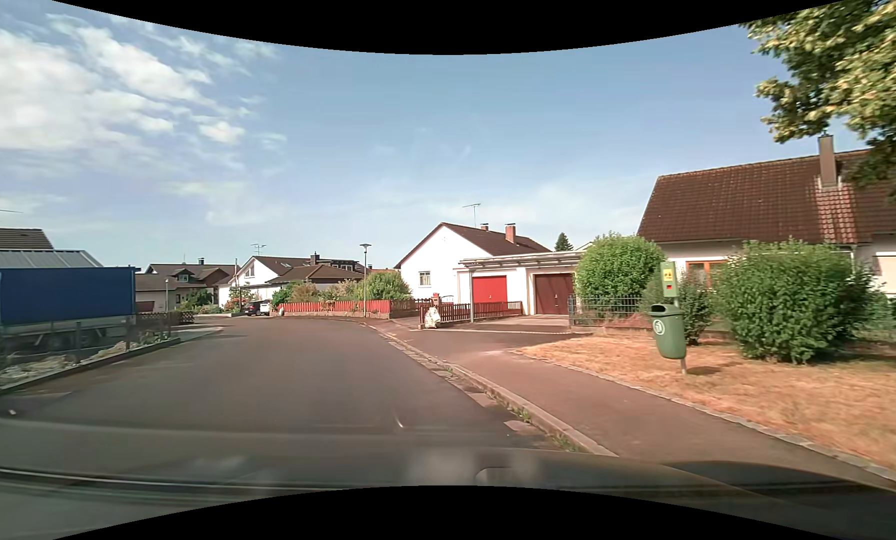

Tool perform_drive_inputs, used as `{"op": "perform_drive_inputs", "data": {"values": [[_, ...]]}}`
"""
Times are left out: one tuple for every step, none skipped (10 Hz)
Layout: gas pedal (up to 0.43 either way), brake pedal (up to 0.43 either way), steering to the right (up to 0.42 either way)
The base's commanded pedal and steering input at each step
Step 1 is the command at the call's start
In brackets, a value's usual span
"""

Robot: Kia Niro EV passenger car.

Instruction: Follow the waypoints while adhering to traffic rules and regulations

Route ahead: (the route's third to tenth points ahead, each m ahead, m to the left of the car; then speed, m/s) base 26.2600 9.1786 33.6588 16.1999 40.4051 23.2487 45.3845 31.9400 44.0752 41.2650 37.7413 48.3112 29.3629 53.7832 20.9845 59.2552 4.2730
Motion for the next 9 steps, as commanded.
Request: {"op": "perform_drive_inputs", "data": {"values": [[0.079,0.0,-0.21],[0.079,0.0,-0.194],[0.079,0.0,-0.19],[0.079,0.0,-0.192],[0.079,0.0,-0.195],[0.079,0.0,-0.196],[0.079,0.0,-0.196],[0.079,0.0,-0.195],[0.079,0.0,-0.193]]}}
